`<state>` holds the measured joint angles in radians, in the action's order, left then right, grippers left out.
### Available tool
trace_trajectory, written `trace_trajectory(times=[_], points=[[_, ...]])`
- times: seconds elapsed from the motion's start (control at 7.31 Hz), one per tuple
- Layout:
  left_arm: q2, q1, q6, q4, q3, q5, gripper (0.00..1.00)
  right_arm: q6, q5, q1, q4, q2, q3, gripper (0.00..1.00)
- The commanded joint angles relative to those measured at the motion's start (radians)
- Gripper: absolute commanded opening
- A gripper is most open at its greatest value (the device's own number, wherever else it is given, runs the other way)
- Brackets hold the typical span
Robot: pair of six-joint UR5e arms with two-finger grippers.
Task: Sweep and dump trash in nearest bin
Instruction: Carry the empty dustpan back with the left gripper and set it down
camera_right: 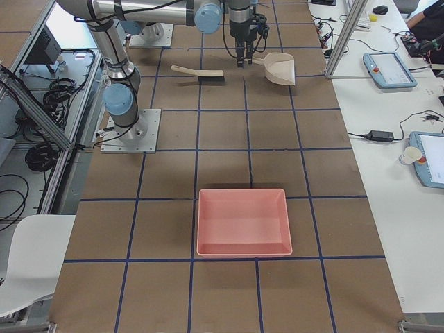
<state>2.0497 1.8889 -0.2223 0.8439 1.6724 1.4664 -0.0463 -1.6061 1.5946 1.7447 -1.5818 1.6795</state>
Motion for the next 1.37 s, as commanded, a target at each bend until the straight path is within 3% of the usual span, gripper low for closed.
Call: trace_trajectory(times=[0.0,0.41,0.55,0.68,0.82,1.09,1.23], points=[[0.012,0.024,-0.071,0.0,-0.006,0.003,0.1,-0.001,0.002,0.001,0.001,-0.001,0.0,1.0],[0.012,0.033,-0.08,0.0,-0.011,0.003,0.2,0.005,-0.006,-0.002,0.001,0.0,-0.003,1.0],[0.009,0.033,-0.074,0.0,-0.002,0.003,0.31,0.009,-0.011,-0.001,0.001,0.0,-0.006,1.0],[0.012,0.033,-0.065,0.004,0.009,0.006,0.82,0.01,-0.012,-0.002,0.001,0.0,-0.001,1.0],[-0.032,0.033,-0.058,0.018,0.004,0.037,1.0,0.01,-0.011,-0.002,-0.001,-0.001,-0.001,1.0],[-0.11,-0.023,-0.01,0.145,-0.023,0.038,1.0,0.006,-0.011,0.001,-0.001,-0.001,0.002,1.0],[-0.193,-0.115,0.064,0.247,-0.022,0.038,1.0,0.005,-0.009,0.002,-0.001,-0.001,0.002,1.0]])
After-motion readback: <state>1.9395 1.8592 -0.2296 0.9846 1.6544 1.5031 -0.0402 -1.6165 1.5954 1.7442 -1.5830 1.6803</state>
